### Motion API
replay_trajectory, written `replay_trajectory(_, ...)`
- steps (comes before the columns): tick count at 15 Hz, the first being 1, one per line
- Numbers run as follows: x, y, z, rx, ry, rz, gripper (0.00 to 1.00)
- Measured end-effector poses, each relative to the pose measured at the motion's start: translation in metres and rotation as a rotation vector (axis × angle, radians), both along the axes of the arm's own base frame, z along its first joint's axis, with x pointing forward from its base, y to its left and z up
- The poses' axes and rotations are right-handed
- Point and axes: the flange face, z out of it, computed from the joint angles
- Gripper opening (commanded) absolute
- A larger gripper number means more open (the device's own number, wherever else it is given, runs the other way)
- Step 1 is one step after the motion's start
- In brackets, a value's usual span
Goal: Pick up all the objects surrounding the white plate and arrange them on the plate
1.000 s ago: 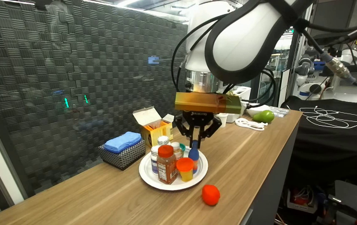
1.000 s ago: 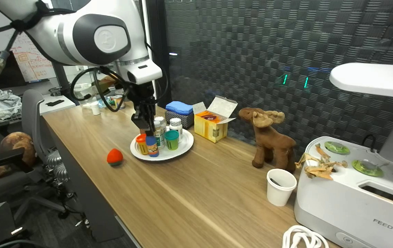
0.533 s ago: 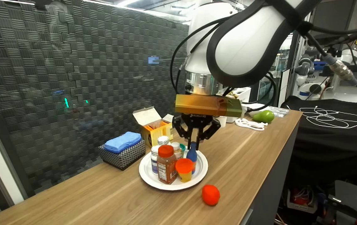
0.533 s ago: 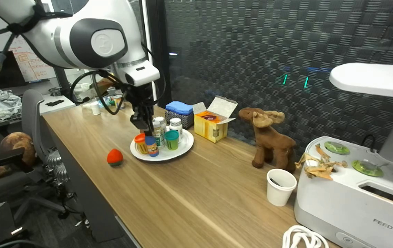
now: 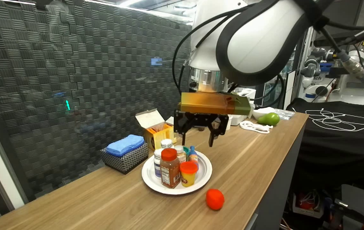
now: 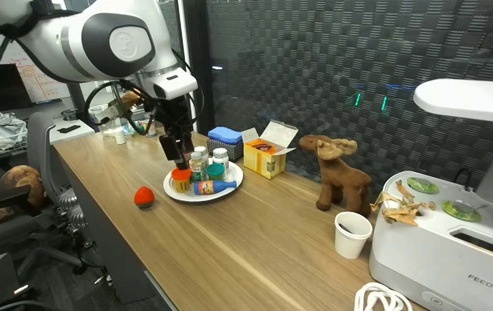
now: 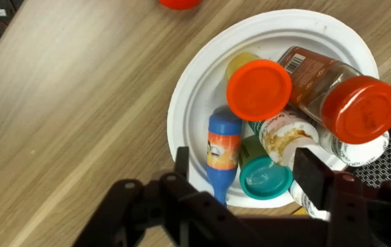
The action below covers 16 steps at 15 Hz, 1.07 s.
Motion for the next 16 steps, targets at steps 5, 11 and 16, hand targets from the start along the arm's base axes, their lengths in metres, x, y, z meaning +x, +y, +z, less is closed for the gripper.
replay_trajectory(5, -0.012, -0.002, 0.025, -0.013, -0.030, 0.021, 1.00)
replay_trajectory(11, -0.055, -0.008, 0.009, -0.024, 0.109, 0.159, 1.00)
replay_trajectory(16, -0.094, 0.013, -0.026, 0.043, 0.186, 0.273, 1.00)
